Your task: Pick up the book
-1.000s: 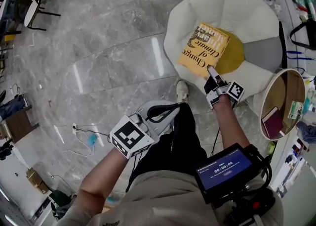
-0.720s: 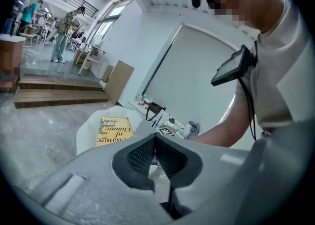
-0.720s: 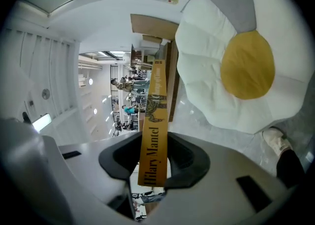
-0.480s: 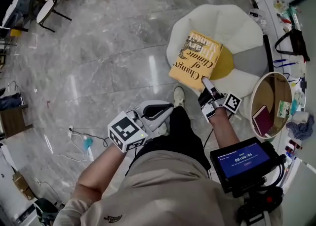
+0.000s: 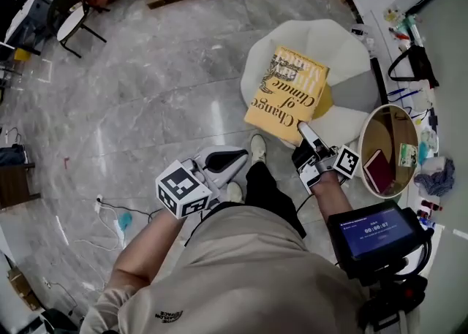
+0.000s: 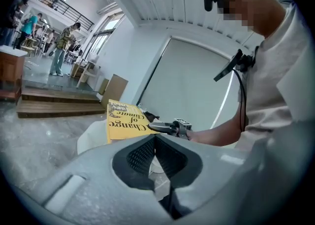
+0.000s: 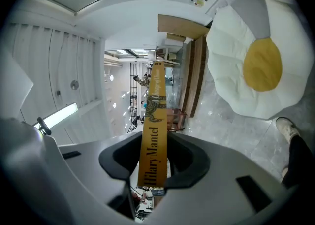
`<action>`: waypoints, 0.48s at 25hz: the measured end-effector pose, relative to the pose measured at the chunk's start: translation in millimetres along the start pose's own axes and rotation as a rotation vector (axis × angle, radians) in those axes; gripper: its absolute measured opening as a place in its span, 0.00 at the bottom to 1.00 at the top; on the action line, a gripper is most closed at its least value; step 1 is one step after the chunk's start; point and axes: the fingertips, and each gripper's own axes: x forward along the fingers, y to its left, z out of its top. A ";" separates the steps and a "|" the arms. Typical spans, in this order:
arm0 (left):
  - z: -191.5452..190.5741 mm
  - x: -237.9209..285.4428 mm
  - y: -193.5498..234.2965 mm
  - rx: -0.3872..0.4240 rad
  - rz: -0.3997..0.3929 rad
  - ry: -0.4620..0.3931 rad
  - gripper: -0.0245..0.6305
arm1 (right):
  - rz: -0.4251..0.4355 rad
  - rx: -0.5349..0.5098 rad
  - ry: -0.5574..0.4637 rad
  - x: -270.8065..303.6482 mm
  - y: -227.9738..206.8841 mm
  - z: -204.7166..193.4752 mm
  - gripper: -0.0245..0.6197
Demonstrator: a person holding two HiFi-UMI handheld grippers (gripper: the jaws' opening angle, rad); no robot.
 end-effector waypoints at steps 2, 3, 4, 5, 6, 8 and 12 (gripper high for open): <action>0.2 -6.5 -10.9 0.010 -0.003 -0.011 0.05 | 0.005 -0.008 0.006 -11.4 12.6 -8.9 0.27; 0.5 -10.3 -16.2 0.014 -0.004 -0.018 0.05 | 0.007 -0.012 0.011 -16.5 18.9 -13.6 0.27; -0.4 -15.0 -22.5 0.017 -0.005 -0.025 0.05 | 0.010 -0.018 0.017 -22.5 25.3 -19.7 0.27; -3.5 -21.7 -31.5 0.020 -0.004 -0.032 0.05 | 0.014 -0.024 0.023 -30.9 32.1 -28.4 0.27; -8.8 -30.8 -43.6 0.022 -0.001 -0.040 0.05 | 0.020 -0.031 0.029 -42.0 39.8 -40.3 0.27; -22.6 -53.6 -71.4 0.030 0.007 -0.055 0.05 | 0.040 -0.041 0.034 -67.2 57.4 -68.6 0.27; -36.4 -74.7 -85.2 0.029 0.013 -0.063 0.05 | 0.069 -0.050 0.033 -86.0 75.7 -94.8 0.27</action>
